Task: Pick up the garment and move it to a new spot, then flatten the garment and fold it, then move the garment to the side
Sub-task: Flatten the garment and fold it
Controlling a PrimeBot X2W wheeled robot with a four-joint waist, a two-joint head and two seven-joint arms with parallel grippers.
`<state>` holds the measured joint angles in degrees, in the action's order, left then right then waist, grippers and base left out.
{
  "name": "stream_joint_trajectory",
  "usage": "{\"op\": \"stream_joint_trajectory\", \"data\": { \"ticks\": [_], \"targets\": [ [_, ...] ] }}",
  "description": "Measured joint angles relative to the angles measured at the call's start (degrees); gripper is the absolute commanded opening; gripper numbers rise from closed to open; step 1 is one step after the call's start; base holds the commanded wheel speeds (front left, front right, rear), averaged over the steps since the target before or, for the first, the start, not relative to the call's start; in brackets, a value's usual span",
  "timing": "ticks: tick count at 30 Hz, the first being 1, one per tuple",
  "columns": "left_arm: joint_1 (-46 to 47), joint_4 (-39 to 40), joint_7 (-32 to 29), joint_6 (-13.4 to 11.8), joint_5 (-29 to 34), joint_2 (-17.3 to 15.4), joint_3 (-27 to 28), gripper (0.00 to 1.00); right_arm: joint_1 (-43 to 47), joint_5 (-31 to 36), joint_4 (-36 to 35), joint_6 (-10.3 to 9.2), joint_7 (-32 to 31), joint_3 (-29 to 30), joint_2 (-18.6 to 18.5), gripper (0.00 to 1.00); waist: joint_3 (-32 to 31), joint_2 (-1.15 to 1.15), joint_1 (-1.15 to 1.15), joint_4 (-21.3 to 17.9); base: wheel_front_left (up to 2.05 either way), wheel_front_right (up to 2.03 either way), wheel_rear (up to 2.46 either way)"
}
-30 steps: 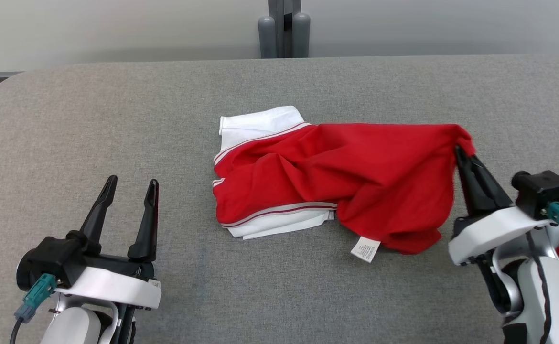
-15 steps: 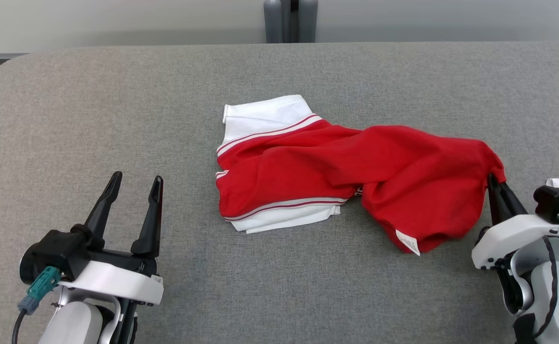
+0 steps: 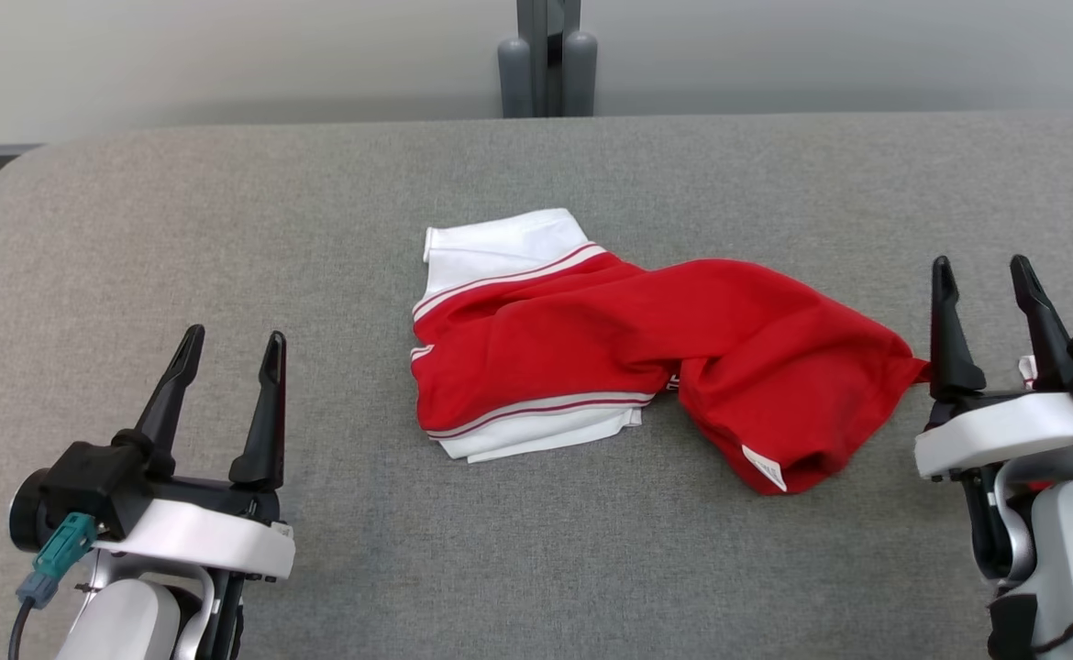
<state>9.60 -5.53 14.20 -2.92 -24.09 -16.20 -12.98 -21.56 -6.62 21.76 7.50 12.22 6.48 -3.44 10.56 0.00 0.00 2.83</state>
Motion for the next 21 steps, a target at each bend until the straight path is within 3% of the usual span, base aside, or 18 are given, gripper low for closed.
{"op": "stream_joint_trajectory", "data": {
  "ticks": [10, 21],
  "targets": [
    [-2.89, 2.48, -1.26, -2.3, 0.08, -1.21, 1.07, 1.0, 10.68, -0.78, -17.52, 0.0, -4.87, -8.11, 0.62, 1.0, -3.8, 0.0, 0.0, -0.76, 0.0, 0.0, 0.0],
    [-6.64, 6.24, -3.93, -4.48, -0.56, -2.41, 1.79, 1.0, 21.34, -5.15, -24.51, 0.0, -8.23, -10.39, 0.66, 1.0, -5.69, 0.0, 0.0, -1.1, 0.0, 0.0, 0.0]
  ]
}}
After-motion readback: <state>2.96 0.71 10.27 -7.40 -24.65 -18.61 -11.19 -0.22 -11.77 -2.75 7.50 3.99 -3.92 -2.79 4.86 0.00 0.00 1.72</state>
